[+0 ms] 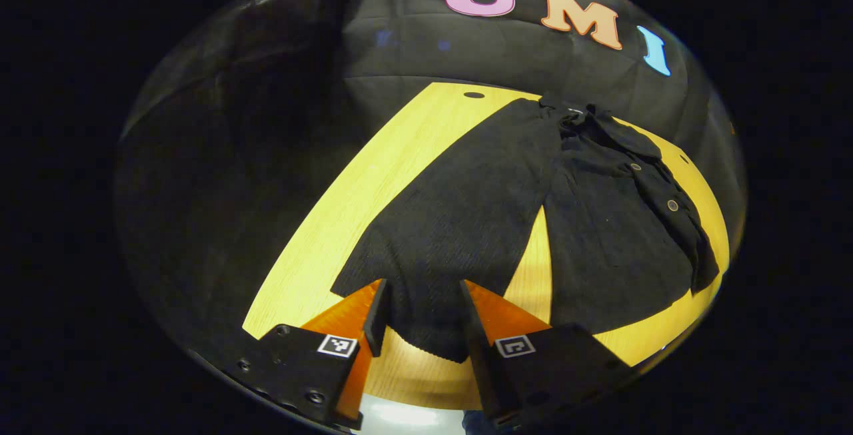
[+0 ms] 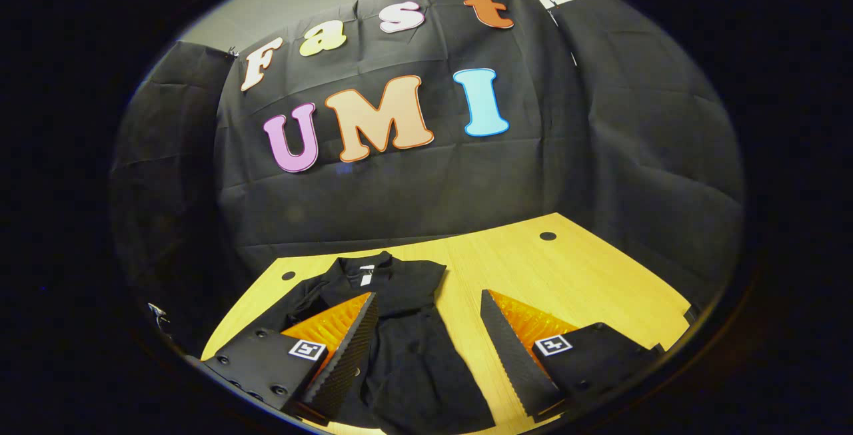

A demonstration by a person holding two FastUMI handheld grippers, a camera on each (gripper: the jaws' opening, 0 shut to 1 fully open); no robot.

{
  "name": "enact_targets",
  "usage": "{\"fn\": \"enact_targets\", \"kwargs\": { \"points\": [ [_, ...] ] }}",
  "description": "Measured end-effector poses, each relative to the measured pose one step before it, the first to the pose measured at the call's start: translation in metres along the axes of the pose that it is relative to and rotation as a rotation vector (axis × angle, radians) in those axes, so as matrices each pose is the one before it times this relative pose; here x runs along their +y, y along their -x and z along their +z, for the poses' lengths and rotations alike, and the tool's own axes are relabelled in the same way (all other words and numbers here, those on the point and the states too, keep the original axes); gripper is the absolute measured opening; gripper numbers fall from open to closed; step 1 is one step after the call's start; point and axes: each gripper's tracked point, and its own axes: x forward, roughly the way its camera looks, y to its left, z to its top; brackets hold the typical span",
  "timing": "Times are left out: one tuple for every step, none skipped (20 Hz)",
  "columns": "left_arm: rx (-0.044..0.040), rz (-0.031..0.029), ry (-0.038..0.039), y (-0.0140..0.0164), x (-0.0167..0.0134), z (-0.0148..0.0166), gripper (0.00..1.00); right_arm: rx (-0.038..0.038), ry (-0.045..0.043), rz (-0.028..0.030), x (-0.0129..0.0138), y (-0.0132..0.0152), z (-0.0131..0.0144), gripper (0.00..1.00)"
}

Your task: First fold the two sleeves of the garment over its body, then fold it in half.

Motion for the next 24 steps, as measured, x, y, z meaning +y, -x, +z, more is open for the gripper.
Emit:
{"fn": "enact_targets", "kwargs": {
  "points": [
    [0.00101,-0.00571,0.0008,-0.00134,-0.00047,0.00054,0.56,-0.00223,0.00106,-0.00372,-0.00221,0.00048,0.00026,0.97],
    [-0.00869,0.00434,0.01386,-0.00002,0.00079,0.00087,0.41,-0.00466,0.00016,-0.00505,-0.00255,0.00095,0.00078,0.98],
    [-0.01104,-0.00089,0.03137,0.00002,0.00107,0.00378,0.26,-0.00298,-0.00145,-0.00581,-0.00262,0.0011,0.00022,0.97],
    [-0.00513,-0.0035,0.03249,0.00098,0.00063,-0.00139,0.1,-0.002,-0.00395,-0.00851,-0.00361,0.00162,0.00102,0.98],
    [-0.00194,-0.00262,0.02865,0.00007,0.00127,0.00186,0.08,-0.00494,-0.00648,-0.00699,-0.00347,0.00115,0.00093,0.98],
    [0.00034,-0.005,0.02794,-0.0003,-0.0013,-0.00185,0.03,-0.00459,-0.00793,-0.00711,-0.00377,0.00194,0.00218,0.97],
    [0.00432,-0.00434,0.01829,-0.00025,-0.00152,-0.00015,0.01,-0.00646,-0.00736,-0.00781,-0.0037,0.00247,0.00169,0.98],
    [0.00563,-0.0036,0.01002,-0.00136,-0.00115,-0.00088,0.0,-0.00656,-0.00631,-0.00964,-0.00423,0.00042,0.00231,0.98],
    [0.00647,-0.00124,-0.00094,0.0001,-0.00135,-0.00095,0.0,-0.00442,-0.00649,-0.00789,-0.00326,0.00087,0.00044,0.98],
    [0.00286,0.00126,-0.00658,0.00038,0.00017,-0.00012,0.0,-0.00303,-0.00637,-0.00601,-0.00259,0.00105,0.00038,0.97],
    [0.0008,0.00208,-0.00998,-0.00016,-0.0009,-0.0005,0.0,-0.0022,-0.00583,-0.00524,-0.00325,0.00128,-0.0002,0.98],
    [-0.00261,0.00224,-0.00948,-0.00102,-0.00053,0.00107,0.0,-0.00175,-0.00453,-0.00476,-0.00193,0.00199,0.0003,0.98],
    [-0.00202,0.00046,-0.00894,-0.00025,-0.00015,0.00069,0.0,-0.00185,-0.00384,-0.00364,-0.00167,0.00066,-0.0004,0.98],
    [-0.00488,0.00152,-0.00608,0.00051,0.00065,-0.00124,0.0,-0.00371,-0.00502,-0.00148,-0.00112,0.00147,0.0007,0.98],
    [-0.00127,0.00406,-0.0007,0.0003,0.0002,0.00072,0.0,-0.00206,-0.00467,0.0006,-0.00024,0.00089,0.00063,0.98],
    [0.00195,0.00487,0.00214,0.0,0.00001,-0.00035,0.0,0.00079,-0.0025,-0.00042,-0.00074,0.00098,-0.00067,0.98],
    [-0.00169,0.00202,0.00568,0.00039,-0.00114,0.00163,0.0,-0.00108,0.00036,-0.00233,-0.00137,0.0013,-0.0001,0.97],
    [0.00348,0.00253,0.00642,-0.00035,0.00011,0.00027,0.0,-0.00323,0.00145,-0.00451,-0.00266,-0.00019,0.00104,0.97],
    [0.0084,-0.00178,0.00545,0.00081,-0.00128,0.00042,0.0,-0.00325,-0.00008,-0.00408,-0.00289,0.00124,0.00082,0.97],
    [0.00674,-0.01191,0.00383,0.00105,-0.00339,0.00127,0.0,-0.00259,-0.00301,-0.00498,-0.00286,0.00069,0.00111,0.97],
    [0.01178,-0.02075,0.00665,0.00182,-0.00677,0.00101,0.0,-0.00407,-0.00598,-0.0062,-0.00238,0.00099,0.00035,0.97],
    [0.01017,-0.02793,0.00825,0.00136,-0.01103,0.00249,0.0,-0.00237,-0.0087,-0.0063,-0.00422,0.00066,0.00095,0.97],
    [0.00405,-0.02111,0.00501,0.00196,-0.00715,0.0044,0.0,0.00005,-0.01057,-0.00615,-0.0034,0.0,-0.00076,0.97],
    [-0.00422,-0.01879,0.00042,0.0022,-0.0056,0.0066,0.0,0.00169,-0.0124,-0.00475,-0.0036,-0.00007,0.00003,0.97]
  ]
}}
